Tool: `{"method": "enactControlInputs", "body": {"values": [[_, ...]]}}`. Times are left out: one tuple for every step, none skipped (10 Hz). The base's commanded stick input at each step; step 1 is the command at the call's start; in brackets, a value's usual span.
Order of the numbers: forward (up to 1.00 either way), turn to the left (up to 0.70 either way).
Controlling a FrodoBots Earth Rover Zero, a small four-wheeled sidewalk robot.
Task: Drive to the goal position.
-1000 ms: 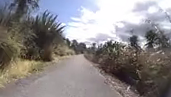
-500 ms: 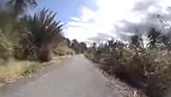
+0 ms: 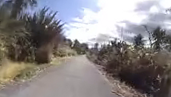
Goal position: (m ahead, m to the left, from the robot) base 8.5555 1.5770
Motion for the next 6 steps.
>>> {"method": "enactControlInputs", "body": {"values": [[0.7,0.01],[0.7,0.0],[0.7,0.0],[0.7,0.0],[0.7,0.0],[0.7,0.0]]}}
